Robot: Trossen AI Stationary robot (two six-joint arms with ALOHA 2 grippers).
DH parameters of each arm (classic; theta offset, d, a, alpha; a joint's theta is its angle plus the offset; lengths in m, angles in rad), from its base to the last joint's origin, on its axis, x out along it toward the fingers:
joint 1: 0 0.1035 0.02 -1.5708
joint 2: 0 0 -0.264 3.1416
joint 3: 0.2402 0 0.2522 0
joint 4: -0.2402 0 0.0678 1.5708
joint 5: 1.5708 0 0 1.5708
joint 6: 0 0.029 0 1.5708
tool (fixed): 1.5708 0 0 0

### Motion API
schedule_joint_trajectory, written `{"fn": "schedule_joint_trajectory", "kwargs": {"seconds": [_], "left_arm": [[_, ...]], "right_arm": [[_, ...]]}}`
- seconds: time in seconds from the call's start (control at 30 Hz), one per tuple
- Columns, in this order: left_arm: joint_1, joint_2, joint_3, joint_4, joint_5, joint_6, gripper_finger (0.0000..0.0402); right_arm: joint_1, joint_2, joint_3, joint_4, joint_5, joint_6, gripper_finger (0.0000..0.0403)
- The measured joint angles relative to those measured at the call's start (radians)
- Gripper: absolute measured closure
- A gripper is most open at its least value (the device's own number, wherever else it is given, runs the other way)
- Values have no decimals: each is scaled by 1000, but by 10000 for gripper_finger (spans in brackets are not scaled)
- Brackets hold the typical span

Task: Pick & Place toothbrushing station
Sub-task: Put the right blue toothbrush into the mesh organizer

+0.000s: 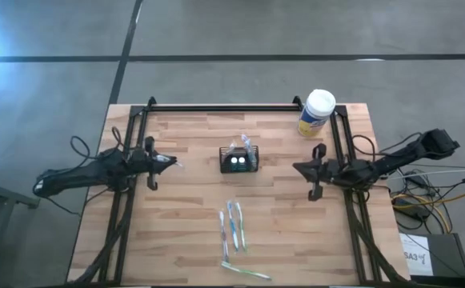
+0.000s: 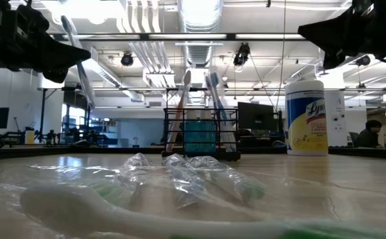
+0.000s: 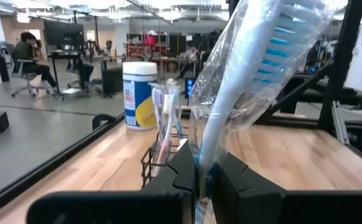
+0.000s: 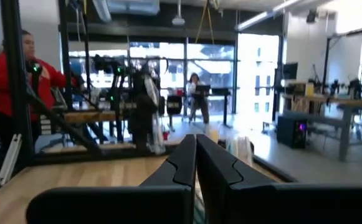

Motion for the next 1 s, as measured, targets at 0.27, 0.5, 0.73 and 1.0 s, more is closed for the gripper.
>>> {"fn": "schedule_joint_trajectory", "kwargs": {"seconds": [0.27, 0.5, 0.73, 1.0], "left_arm": [[0, 0, 2, 14, 3, 10, 379], [0, 5, 55, 15, -7, -9, 379], [0, 123, 180, 56, -30, 13, 379], [0, 514, 361, 229, 51, 105, 379]], "right_arm": [[0, -102, 0, -68, -26, -37, 394], [0, -218, 0, -278, -32, 83, 394], [0, -331, 0, -418, -32, 118, 394], [0, -343, 0, -420, -21, 114, 394]]}}
